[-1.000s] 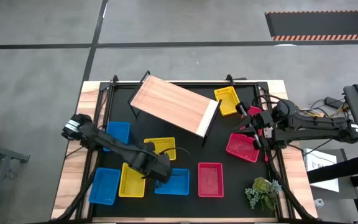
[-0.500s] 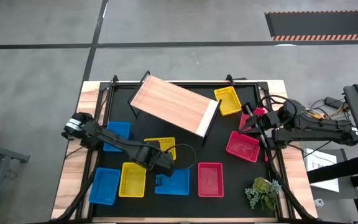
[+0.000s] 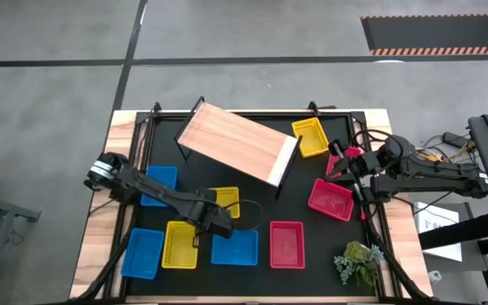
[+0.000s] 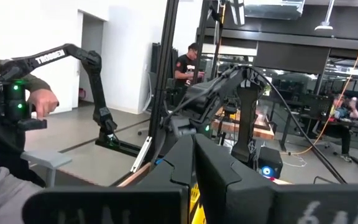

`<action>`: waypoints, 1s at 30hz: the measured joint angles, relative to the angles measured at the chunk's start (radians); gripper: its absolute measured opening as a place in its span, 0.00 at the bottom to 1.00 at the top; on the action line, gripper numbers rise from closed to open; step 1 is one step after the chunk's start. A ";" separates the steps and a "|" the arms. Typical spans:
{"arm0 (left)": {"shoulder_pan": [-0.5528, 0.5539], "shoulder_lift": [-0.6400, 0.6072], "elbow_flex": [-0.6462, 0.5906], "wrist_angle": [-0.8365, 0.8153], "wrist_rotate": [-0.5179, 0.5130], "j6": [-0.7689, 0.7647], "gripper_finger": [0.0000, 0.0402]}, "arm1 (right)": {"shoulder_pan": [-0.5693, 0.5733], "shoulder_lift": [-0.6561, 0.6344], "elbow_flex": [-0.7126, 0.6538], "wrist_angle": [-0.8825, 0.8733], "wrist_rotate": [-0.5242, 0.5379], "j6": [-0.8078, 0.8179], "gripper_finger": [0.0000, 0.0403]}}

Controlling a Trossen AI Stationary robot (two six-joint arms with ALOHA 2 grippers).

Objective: Stack baskets on shelf by color
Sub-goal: Put the middle yellow bin on the shelf

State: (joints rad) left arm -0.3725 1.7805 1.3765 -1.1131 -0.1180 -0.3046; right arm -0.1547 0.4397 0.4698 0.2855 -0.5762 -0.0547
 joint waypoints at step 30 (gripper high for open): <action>0.006 -0.001 -0.074 0.094 -0.134 -0.002 0.32 | 0.000 0.000 -0.001 -0.020 0.001 -0.036 0.02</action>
State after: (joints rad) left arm -0.3664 1.7798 1.3022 -1.0186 -0.2523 -0.3065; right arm -0.1551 0.4400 0.4690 0.2657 -0.5751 -0.0906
